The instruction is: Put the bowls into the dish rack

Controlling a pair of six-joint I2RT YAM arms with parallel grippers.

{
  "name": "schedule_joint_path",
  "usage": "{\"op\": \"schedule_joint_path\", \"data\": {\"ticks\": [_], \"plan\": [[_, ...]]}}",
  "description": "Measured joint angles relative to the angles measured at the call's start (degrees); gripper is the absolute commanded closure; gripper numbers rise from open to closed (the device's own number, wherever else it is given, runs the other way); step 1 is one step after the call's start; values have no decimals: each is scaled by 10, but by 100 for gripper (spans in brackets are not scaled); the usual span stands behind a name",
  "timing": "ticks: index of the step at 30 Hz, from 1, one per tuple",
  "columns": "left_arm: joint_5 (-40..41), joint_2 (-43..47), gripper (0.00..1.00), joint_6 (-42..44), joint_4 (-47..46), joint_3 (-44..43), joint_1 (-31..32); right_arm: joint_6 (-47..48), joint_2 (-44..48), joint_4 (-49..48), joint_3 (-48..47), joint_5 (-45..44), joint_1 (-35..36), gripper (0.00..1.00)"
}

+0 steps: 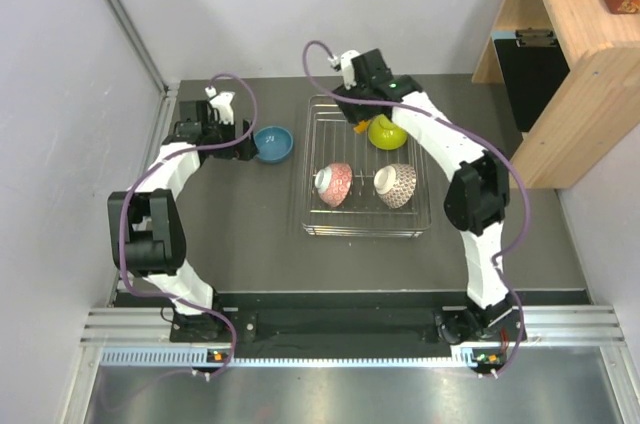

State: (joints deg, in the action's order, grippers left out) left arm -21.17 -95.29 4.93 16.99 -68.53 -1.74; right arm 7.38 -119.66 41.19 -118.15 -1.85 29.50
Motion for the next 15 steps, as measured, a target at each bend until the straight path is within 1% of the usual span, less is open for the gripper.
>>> {"op": "schedule_joint_path", "data": {"ticks": [2, 7, 11, 15], "plan": [[-5, 1, 1, -4, -7, 10, -7, 23, -25, 5, -5, -51, 17, 100], [-19, 3, 1, -11, -14, 20, -13, 71, -81, 13, -15, -143, 34, 100], [-29, 10, 1, -19, -21, 26, -13, 101, -111, 17, -28, -187, 38, 100], [-37, 19, 1, -22, -25, 28, -13, 127, -123, 17, -35, -216, 45, 100]]}}
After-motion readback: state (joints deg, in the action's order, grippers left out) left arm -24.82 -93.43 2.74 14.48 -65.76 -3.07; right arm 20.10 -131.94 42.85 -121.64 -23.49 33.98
